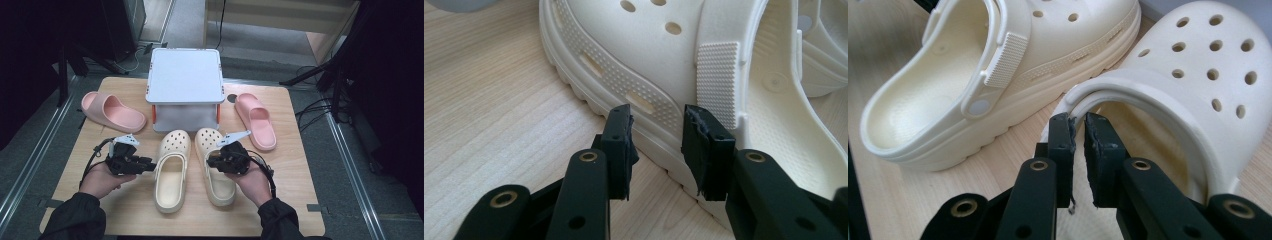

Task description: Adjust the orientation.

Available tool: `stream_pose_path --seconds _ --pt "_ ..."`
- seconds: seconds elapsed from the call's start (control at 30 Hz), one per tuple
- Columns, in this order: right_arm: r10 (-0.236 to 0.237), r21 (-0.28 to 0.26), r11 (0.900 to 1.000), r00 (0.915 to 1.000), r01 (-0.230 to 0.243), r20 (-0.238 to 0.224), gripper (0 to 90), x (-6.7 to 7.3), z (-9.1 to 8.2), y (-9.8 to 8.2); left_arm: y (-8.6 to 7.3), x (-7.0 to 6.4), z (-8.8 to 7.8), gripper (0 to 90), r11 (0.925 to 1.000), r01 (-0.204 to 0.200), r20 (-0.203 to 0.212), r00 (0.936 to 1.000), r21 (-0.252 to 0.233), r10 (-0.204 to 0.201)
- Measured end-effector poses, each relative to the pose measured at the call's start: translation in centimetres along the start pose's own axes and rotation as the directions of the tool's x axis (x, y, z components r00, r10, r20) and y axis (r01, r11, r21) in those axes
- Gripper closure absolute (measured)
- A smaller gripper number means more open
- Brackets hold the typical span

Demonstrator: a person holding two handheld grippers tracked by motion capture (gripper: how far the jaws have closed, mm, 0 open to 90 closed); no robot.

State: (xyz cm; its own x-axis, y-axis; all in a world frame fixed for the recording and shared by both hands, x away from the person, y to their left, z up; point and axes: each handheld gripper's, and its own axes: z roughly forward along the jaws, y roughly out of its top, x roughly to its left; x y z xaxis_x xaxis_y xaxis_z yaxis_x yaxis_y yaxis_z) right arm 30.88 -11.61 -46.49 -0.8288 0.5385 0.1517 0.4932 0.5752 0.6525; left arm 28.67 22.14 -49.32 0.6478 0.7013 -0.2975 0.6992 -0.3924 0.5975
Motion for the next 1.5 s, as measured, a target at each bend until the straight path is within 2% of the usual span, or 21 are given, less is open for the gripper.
stream_pose_path --seconds 0.13,0.47,0.73,0.9,1.0,1.13,1.23,1.33,1.5 --pt "0.002 0.002 1.0 1.0 -0.002 -0.004 86.9 0.2 0.1 0.1 0.0 0.0 0.1 64.3 1.0 0.008 0.007 0.9999 -0.004 -0.008" --pt "-0.018 0.003 1.0 0.9996 0.018 -0.023 87.1 0.8 0.8 0.2 -0.1 -0.1 0.1 65.4 0.9998 0.021 0.015 0.9997 -0.006 -0.02" --pt "-0.03 0.004 1.0 0.9991 0.03 -0.031 87.1 1.0 0.9 0.2 0.0 -0.7 0.8 66.4 0.9999 0.002 0.018 0.9998 0.015 -0.003" --pt "-0.017 -0.044 0.999 0.9993 0.016 -0.032 87.1 0.9 -1.0 -0.1 0.0 -0.9 0.9 66.0 0.9998 -0.008 0.021 0.9998 0.017 0.007" --pt "-0.009 -0.086 0.996 0.9998 0.007 -0.015 87.1 0.6 -3.0 -0.6 0.1 -0.9 1.0 66.1 0.9998 -0.007 0.022 0.9997 0.016 0.007" --pt "0.018 -0.108 0.994 0.9998 -0.017 0.009 86.8 -0.3 -4.6 -1.4 0.3 -1.2 1.3 66.4 0.9999 -0.008 0.018 0.9998 0.008 0.008" --pt "0.052 -0.1 0.994 0.9984 -0.049 0.024 86.0 -0.9 -5.0 -2.1 0.4 -1.4 1.6 66.2 0.9999 -0.009 0.02 0.9998 0.006 0.009" --pt "0.062 -0.1 0.993 0.9973 -0.057 0.04 84.2 -1.5 -4.8 -2.8 0.6 -1.6 1.8 66.3 0.9999 -0.013 0.02 0.9997 0.004 0.013" --pt "0.074 -0.081 0.994 0.9967 -0.071 0.034 82.5 -1.9 -3.9 -3.2 0.7 -1.9 2.0 66.7 0.9998 -0.019 0.023 0.9996 0.005 0.019"
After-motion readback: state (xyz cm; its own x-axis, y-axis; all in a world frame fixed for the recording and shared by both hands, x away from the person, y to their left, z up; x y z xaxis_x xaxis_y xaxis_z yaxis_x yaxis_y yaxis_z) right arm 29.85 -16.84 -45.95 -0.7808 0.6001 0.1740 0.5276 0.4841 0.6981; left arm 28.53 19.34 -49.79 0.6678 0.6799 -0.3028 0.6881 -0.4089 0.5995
